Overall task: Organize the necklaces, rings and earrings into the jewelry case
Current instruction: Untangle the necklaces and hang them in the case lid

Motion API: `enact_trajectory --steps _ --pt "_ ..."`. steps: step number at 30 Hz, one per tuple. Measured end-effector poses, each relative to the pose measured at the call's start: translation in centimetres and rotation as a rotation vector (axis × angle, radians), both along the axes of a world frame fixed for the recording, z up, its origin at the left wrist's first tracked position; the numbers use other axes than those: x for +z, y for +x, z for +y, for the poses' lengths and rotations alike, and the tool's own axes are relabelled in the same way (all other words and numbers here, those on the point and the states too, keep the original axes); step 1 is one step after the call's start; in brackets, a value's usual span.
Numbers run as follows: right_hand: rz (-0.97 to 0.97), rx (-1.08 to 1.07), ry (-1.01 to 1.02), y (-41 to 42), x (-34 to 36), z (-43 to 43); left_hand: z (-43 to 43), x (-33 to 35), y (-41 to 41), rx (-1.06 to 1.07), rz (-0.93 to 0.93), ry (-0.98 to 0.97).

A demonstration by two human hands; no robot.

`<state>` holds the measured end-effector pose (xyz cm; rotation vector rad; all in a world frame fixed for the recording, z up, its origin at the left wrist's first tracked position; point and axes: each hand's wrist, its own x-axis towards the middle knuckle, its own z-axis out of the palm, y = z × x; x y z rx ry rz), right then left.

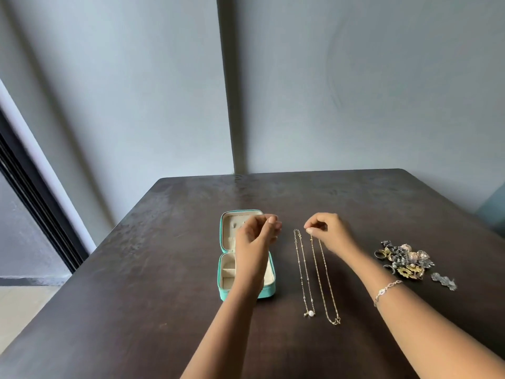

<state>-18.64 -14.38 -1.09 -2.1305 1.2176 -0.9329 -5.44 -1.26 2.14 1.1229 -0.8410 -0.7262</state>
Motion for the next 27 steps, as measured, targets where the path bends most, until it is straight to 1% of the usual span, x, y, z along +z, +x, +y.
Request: enact_trajectory --steps 4,6,11,18,22,25,27 --pt "0.224 0.006 0.017 1.3 1.3 -1.1 0.2 -0.8 -0.7 -0.026 0.079 0.033" --pt "0.29 0.024 0.033 2.0 1.7 -1.7 0.0 -0.8 -0.5 -0.038 0.127 0.053" --pt "0.375 0.009 0.06 3.1 1.1 -3.4 -0.1 -0.9 0.0 -0.075 0.18 0.081" --pt "0.49 0.068 0.058 3.6 0.5 -4.3 -0.3 -1.7 0.0 -0.101 0.227 0.107" --pt "0.593 0.072 0.036 3.8 0.6 -4.1 -0.2 -2.0 -0.1 -0.112 0.244 0.12" --pt "0.729 0.071 0.0 3.8 0.8 -3.4 -0.1 -2.0 -0.1 -0.115 0.255 0.133" --pt "0.728 0.086 0.024 3.7 1.2 -3.2 0.0 -2.0 -0.1 -0.116 0.254 0.14"
